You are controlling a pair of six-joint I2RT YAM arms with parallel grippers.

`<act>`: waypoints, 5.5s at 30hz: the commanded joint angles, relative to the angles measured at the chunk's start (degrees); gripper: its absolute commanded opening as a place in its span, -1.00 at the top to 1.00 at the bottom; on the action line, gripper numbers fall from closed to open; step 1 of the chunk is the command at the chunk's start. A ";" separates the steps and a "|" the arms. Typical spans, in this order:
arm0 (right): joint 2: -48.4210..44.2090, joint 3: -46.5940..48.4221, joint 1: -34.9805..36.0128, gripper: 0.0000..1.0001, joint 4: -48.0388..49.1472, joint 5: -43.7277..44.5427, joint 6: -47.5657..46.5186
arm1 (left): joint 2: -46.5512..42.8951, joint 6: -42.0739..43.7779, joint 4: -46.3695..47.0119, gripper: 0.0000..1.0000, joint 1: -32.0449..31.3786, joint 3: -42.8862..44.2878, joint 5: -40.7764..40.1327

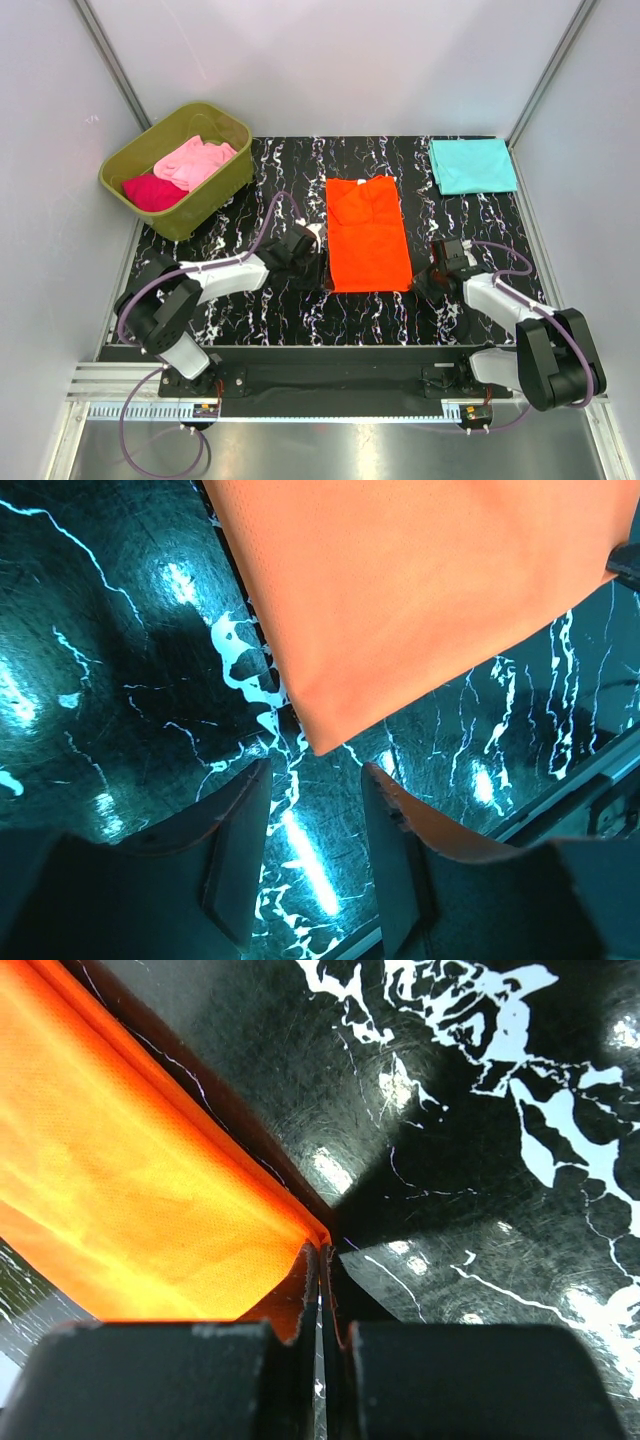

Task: Fold and stack the t-shirts
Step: Fold the tshirt

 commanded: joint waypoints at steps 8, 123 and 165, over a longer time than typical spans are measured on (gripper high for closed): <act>-4.79 -2.38 -0.04 1.00 1.52 -0.25 -0.56 | 4.40 -9.47 7.35 0.23 -0.31 -3.08 2.53; 17.43 10.18 -12.17 0.89 10.57 -25.91 -28.25 | 14.86 -8.05 14.54 0.82 9.01 8.79 26.96; 33.43 32.94 -13.05 0.62 -1.12 -16.25 -38.18 | 32.70 12.68 -8.12 0.06 12.17 44.03 10.44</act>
